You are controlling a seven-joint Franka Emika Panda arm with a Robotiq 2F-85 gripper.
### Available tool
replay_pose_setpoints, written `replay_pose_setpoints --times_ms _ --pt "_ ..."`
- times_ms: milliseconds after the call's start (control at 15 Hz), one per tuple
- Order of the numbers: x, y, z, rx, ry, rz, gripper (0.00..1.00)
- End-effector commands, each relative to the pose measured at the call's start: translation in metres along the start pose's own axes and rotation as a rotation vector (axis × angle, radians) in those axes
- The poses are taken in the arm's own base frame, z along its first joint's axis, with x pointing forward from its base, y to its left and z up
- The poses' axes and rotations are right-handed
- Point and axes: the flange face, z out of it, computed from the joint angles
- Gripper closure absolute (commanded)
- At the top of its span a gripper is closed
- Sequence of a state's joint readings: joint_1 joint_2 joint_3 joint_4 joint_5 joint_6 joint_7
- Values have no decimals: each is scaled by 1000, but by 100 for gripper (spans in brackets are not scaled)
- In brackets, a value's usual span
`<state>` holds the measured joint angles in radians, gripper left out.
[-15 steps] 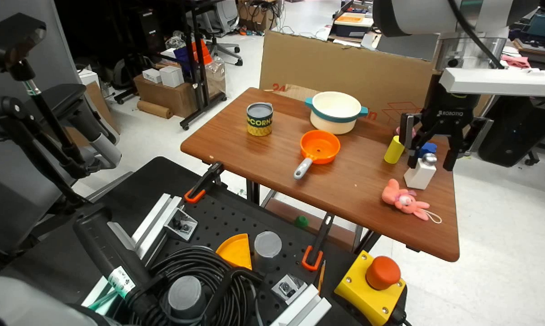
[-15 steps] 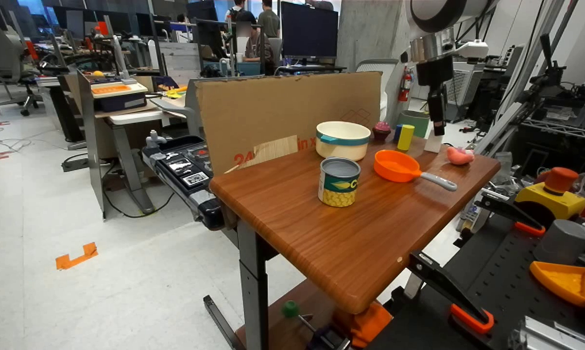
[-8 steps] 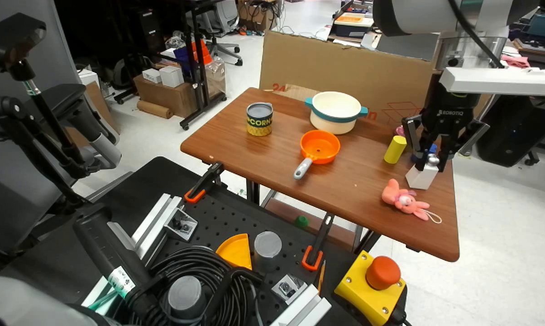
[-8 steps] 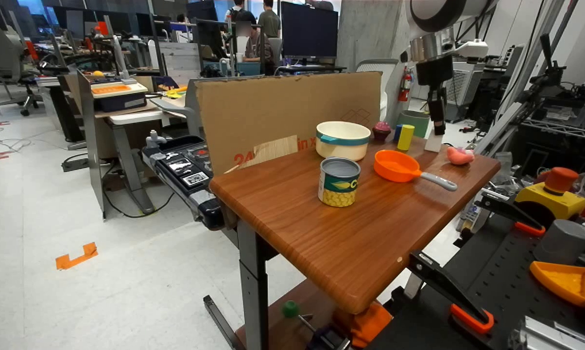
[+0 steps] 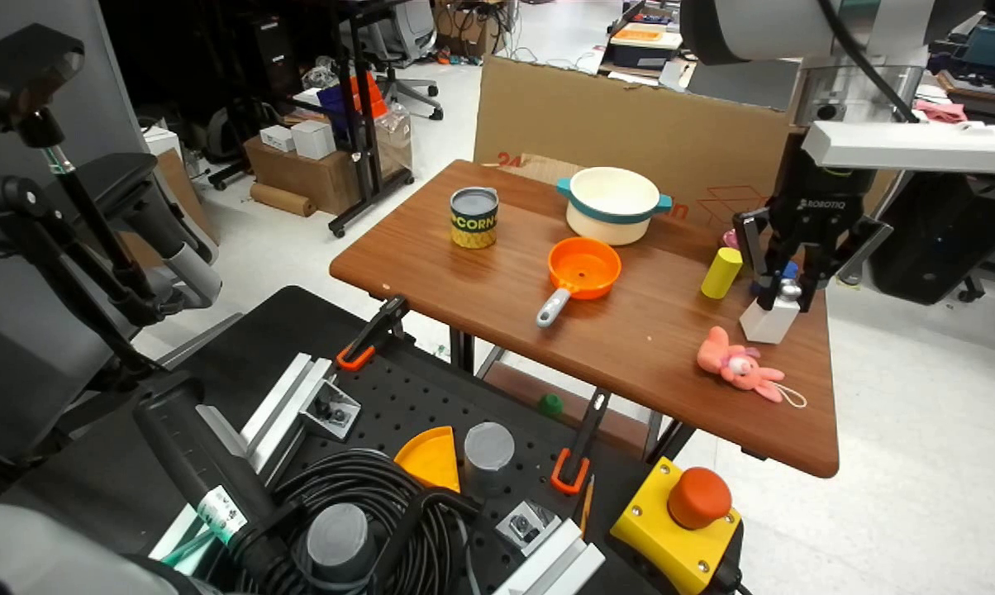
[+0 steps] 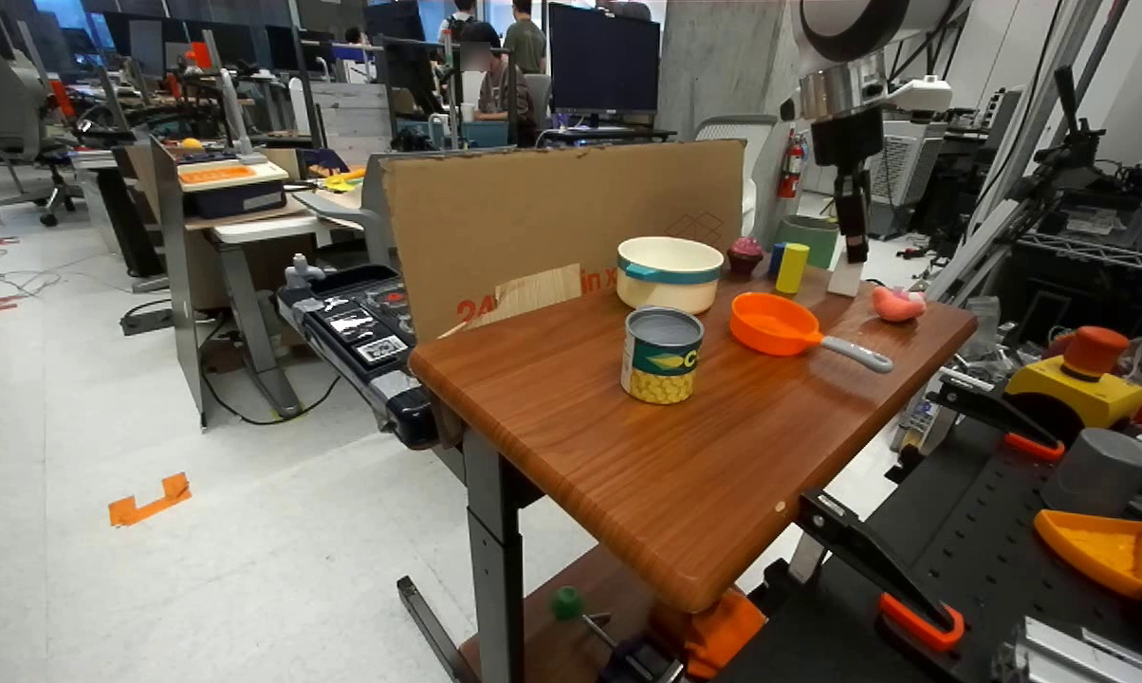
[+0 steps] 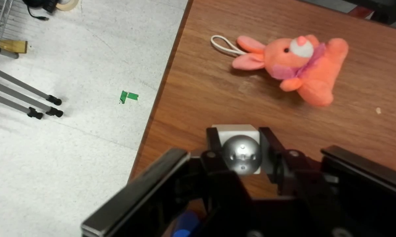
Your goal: Pick up the bottle and put it in the plastic pan
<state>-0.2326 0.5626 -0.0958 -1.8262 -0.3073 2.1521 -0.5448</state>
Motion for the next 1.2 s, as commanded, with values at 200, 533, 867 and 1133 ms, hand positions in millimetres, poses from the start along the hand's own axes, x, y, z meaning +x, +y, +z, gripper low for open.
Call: replay_pose_setpoints --times_ms 200,533,867,1133 --pt "-6 -8 -31 -47 79 -55 92" --pt "-1 -25 -48 -80 124 -96 92" --pt "-1 -47 -54 -91 136 -148 92" --pt "-5 -61 -53 -105 146 -184 92"
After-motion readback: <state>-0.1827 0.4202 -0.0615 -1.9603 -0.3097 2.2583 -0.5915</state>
